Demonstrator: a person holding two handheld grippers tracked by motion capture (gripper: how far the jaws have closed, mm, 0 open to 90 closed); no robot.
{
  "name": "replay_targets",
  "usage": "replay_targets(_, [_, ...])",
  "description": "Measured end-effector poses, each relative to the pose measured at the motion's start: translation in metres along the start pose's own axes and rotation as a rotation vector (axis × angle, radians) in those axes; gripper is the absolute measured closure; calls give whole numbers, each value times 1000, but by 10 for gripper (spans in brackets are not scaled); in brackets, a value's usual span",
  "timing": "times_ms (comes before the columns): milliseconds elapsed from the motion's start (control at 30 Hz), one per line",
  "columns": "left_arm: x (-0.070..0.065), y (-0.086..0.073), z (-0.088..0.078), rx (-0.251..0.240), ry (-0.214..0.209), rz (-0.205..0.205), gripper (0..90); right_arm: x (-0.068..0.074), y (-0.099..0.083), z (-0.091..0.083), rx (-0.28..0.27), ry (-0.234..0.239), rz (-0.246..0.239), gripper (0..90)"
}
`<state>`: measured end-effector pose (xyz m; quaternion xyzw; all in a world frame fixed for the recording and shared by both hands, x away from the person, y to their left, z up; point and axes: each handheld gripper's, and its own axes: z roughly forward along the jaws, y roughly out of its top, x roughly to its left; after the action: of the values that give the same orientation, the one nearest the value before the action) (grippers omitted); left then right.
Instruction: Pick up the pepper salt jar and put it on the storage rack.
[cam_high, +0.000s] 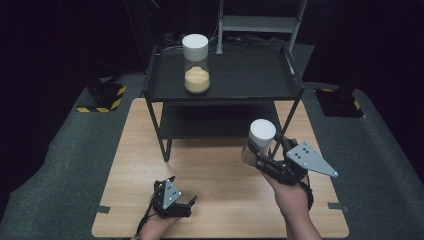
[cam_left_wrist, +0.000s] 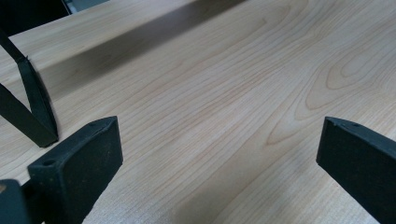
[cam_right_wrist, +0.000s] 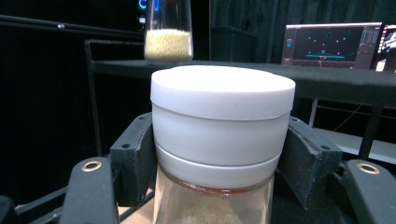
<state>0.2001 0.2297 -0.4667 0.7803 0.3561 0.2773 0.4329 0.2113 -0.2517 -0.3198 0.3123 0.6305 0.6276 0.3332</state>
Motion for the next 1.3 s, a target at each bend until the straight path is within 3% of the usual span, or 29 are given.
replay_targets(833, [0, -1, -2, -2, -1, -16, 6, -3, 48, 12, -57, -29, -15, 336])
replay_targets(1300, [1, -3, -4, -5, -6, -24, 7, -4, 81, 29, -83, -66, -22, 335])
